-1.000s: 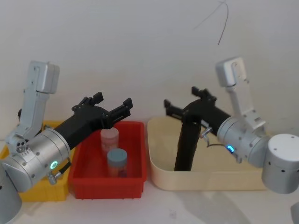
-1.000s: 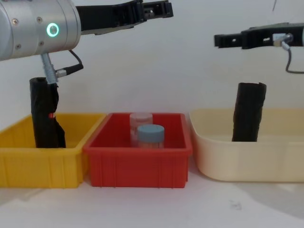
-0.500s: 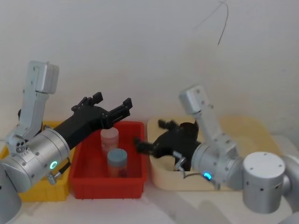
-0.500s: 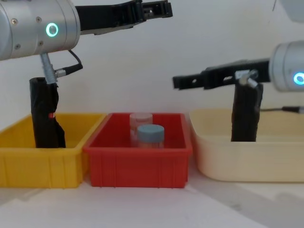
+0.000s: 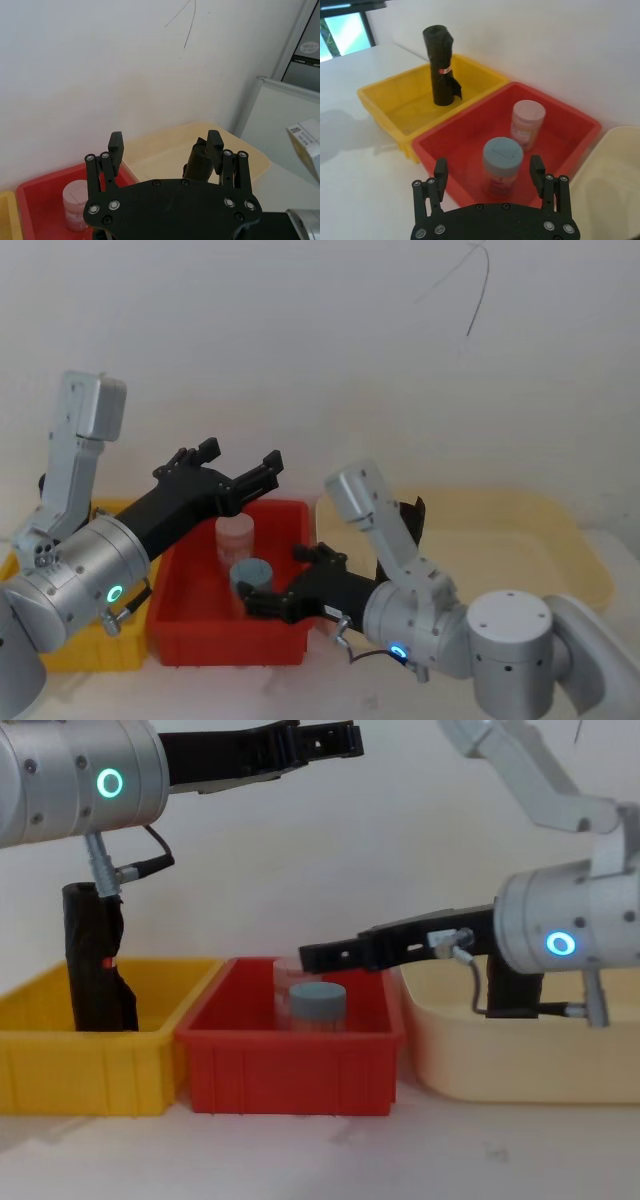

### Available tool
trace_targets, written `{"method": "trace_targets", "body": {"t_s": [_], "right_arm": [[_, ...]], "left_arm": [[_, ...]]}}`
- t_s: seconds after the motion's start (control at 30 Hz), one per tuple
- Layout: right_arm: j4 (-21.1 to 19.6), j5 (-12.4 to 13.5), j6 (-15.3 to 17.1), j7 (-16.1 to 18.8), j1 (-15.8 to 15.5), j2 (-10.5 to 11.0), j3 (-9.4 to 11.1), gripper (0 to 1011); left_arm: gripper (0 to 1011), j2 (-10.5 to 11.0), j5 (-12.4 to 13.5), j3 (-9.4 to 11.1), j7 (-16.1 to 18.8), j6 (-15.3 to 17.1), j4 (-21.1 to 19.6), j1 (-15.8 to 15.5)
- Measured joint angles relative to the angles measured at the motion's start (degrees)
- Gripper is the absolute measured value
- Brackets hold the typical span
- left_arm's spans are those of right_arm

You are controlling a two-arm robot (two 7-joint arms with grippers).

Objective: Pick up the garbage bag with the one hand and transfer it to the other hand.

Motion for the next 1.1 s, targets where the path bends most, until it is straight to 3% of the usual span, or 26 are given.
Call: {"method": "trace_targets", "body": {"t_s": [0.33,1.1], "right_arm": [[2.4,-0.3,1.0,0.1,1.1,-2.4,-1.3,1002],[8.8,0.6,3.9,-1.4,4.6,-7.0,-1.5,1002]], "left_arm": [[1001,0.0,0.0,0.0,0.0,0.0,0.0,0.0],[1001,0.0,0.0,0.0,0.0,0.0,0.0,0.0]]}}
